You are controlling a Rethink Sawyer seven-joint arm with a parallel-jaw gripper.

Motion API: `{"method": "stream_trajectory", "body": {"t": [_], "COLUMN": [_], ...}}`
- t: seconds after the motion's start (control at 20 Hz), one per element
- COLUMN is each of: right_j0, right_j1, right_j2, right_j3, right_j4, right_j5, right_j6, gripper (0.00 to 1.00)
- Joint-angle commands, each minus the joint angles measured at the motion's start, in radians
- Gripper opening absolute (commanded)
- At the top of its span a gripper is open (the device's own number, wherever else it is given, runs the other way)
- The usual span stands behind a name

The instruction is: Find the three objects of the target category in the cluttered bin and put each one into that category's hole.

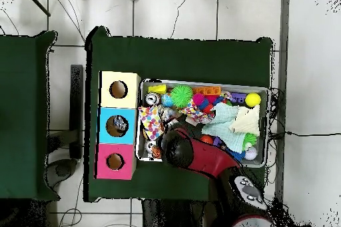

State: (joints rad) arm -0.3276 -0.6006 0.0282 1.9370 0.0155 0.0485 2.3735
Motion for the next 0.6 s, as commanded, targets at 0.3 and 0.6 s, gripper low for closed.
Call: {"method": "stream_trajectory", "body": {"t": [0.3, 0.6], "right_j0": [0.108, 0.115], "right_j1": [-0.198, -0.190], "right_j2": [-0.112, -0.117], "right_j3": [-0.051, -0.052], "right_j4": [0.037, 0.031], "right_j5": [0.318, 0.295], "right_j6": [0.087, 0.106], "gripper": [1.00, 1.00]}}
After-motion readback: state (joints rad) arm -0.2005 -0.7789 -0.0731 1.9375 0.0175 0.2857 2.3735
